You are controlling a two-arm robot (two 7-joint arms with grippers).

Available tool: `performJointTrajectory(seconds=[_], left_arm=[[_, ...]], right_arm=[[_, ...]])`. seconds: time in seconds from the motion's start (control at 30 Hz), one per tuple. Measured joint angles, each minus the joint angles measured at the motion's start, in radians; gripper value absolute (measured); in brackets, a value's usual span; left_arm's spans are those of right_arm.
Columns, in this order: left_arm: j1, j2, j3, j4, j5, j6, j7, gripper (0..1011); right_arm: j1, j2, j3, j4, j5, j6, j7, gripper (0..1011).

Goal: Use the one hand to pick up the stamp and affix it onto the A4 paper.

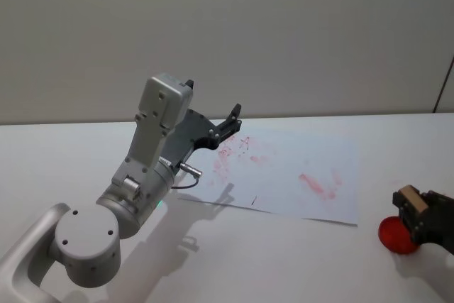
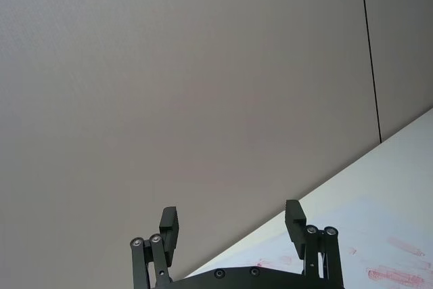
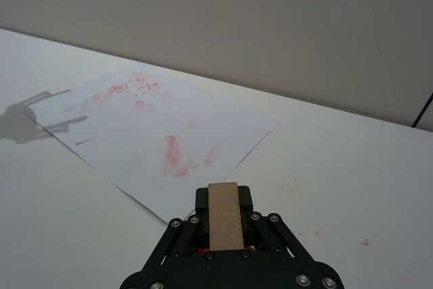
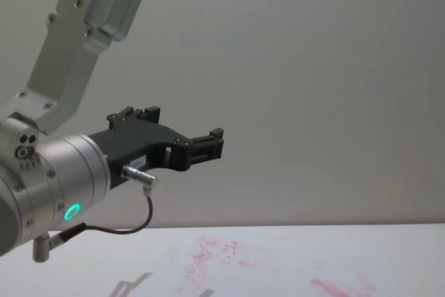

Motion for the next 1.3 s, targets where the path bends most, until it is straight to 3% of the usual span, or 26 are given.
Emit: performJointTrajectory(seconds=[0.4, 1.1, 1.17, 1.3], left_arm=[[0.0, 0.0, 0.0, 0.0, 0.0, 0.0, 0.0, 1001], [0.0, 0.0, 0.0, 0.0, 0.0, 0.0, 0.0, 1001], [0.0, 0.0, 0.0, 0.0, 0.0, 0.0, 0.0, 1001], [0.0, 0.0, 0.0, 0.0, 0.0, 0.0, 0.0, 1001]], right_arm=[[0.005, 0.002, -0.006, 0.008, -0.029, 0.069, 0.009, 219], [0.082, -0.045, -0.029, 0.076, -0.081, 0.135, 0.037, 221], [0.086, -0.047, -0.03, 0.079, -0.083, 0.137, 0.038, 236], [0.094, -0.051, -0.032, 0.086, -0.088, 0.142, 0.04, 362]])
